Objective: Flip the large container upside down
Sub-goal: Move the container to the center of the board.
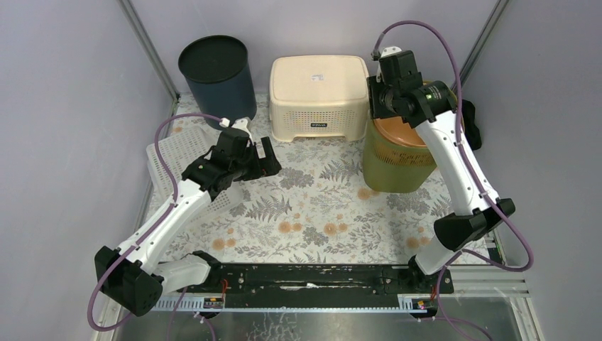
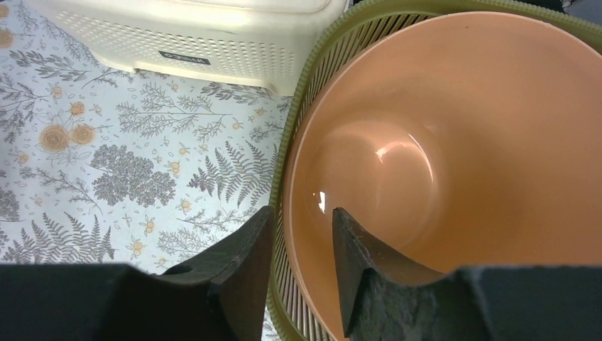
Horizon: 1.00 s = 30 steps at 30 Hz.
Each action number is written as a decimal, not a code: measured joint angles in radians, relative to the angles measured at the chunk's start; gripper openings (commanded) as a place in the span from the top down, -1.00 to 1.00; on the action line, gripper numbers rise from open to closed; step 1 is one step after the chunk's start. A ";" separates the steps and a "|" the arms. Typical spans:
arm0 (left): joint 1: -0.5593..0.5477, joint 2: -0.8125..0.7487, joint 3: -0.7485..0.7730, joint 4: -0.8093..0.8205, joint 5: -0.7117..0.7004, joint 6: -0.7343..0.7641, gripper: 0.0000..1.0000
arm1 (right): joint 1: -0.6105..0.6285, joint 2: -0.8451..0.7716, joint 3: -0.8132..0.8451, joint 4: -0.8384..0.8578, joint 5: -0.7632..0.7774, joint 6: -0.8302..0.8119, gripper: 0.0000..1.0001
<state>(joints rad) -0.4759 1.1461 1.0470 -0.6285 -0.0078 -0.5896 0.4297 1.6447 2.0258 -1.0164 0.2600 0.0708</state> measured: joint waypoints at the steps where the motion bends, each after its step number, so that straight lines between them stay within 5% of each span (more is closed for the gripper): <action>1: 0.000 0.000 0.000 0.000 0.000 0.000 -1.00 | 0.000 -0.006 0.000 -0.001 0.000 0.002 0.17; 30: 0.000 0.016 0.008 0.001 0.035 -0.006 -1.00 | -0.004 -0.113 -0.203 -0.033 -0.034 0.010 0.31</action>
<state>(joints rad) -0.4763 1.1622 1.0546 -0.6273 0.0273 -0.5961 0.4259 1.5322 1.8229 -1.0492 0.2256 0.0803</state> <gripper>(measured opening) 1.001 0.369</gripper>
